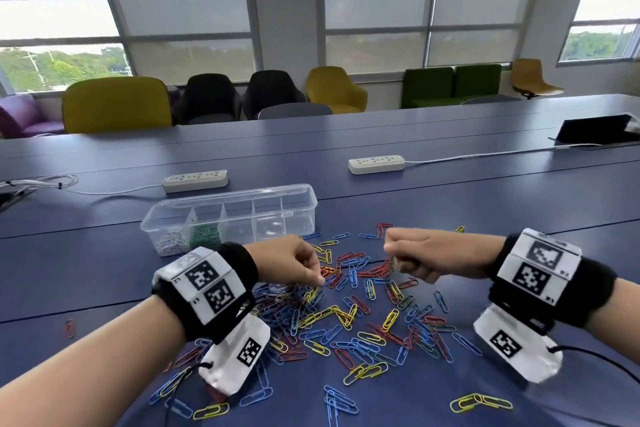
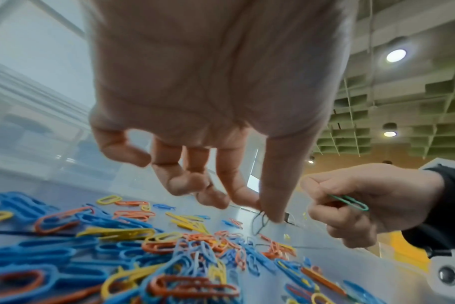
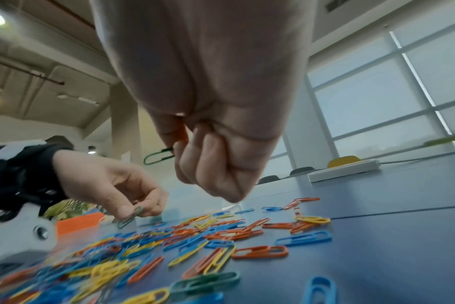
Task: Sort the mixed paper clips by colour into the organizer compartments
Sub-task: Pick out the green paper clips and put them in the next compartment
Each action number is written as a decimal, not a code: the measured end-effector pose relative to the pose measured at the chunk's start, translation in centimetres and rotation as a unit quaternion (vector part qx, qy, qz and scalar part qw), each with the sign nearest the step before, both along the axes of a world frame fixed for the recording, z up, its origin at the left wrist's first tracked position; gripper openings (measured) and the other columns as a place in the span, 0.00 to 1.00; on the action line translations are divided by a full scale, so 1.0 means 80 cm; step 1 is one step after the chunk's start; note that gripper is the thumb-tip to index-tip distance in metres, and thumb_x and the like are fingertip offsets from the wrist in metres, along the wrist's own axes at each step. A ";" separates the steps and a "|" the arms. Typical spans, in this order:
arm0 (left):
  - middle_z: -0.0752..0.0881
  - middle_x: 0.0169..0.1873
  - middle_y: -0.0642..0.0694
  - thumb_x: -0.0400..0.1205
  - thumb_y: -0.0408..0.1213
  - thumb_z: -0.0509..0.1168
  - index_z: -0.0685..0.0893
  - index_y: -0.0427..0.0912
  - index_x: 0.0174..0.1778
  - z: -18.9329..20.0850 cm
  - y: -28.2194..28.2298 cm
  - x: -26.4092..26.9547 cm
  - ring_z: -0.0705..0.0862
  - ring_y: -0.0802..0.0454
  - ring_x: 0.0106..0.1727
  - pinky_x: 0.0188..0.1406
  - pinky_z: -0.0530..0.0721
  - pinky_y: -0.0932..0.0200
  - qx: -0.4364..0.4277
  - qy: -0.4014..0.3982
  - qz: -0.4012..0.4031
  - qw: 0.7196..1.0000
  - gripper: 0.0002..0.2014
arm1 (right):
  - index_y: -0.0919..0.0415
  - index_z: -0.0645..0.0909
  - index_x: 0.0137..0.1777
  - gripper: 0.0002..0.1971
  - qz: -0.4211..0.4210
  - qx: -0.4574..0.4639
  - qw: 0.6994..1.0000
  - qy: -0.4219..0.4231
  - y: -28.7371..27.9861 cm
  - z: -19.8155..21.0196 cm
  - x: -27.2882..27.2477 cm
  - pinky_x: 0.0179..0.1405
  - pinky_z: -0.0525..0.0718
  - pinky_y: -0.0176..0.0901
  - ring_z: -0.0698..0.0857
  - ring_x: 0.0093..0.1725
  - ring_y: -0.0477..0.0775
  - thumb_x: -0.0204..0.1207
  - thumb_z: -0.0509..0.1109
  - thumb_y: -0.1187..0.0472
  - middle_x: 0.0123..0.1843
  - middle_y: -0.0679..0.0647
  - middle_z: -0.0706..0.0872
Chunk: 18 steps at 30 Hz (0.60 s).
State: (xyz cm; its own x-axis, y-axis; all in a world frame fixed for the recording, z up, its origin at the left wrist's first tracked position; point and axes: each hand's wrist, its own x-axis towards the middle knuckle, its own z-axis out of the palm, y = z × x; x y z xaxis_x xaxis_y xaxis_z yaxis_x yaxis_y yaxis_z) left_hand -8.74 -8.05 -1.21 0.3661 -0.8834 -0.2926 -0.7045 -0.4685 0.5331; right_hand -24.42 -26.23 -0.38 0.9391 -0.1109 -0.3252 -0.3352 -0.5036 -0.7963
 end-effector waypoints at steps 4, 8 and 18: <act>0.82 0.30 0.46 0.80 0.29 0.65 0.76 0.40 0.37 0.004 0.002 0.001 0.80 0.58 0.32 0.26 0.74 0.72 -0.111 0.216 0.081 0.967 0.08 | 0.59 0.65 0.42 0.10 -0.048 0.059 0.997 -0.029 -0.015 0.003 -0.003 0.20 0.58 0.29 0.58 0.22 0.43 0.86 0.52 0.60 0.35 0.55 0.73; 0.83 0.30 0.42 0.81 0.17 0.56 0.75 0.35 0.44 0.006 -0.010 -0.012 0.81 0.54 0.27 0.25 0.79 0.65 -0.177 0.418 0.107 0.885 0.09 | 0.59 0.61 0.40 0.11 -0.048 0.082 0.995 -0.018 -0.025 0.002 -0.008 0.18 0.56 0.29 0.57 0.20 0.42 0.86 0.51 0.65 0.33 0.58 0.73; 0.84 0.57 0.45 0.83 0.49 0.59 0.85 0.43 0.56 -0.009 -0.104 -0.087 0.80 0.46 0.59 0.63 0.74 0.53 0.008 -0.140 -0.089 0.986 0.16 | 0.54 0.77 0.50 0.15 0.041 -0.165 0.980 0.102 -0.039 0.011 -0.029 0.19 0.65 0.32 0.63 0.19 0.42 0.82 0.50 0.69 0.27 0.50 0.66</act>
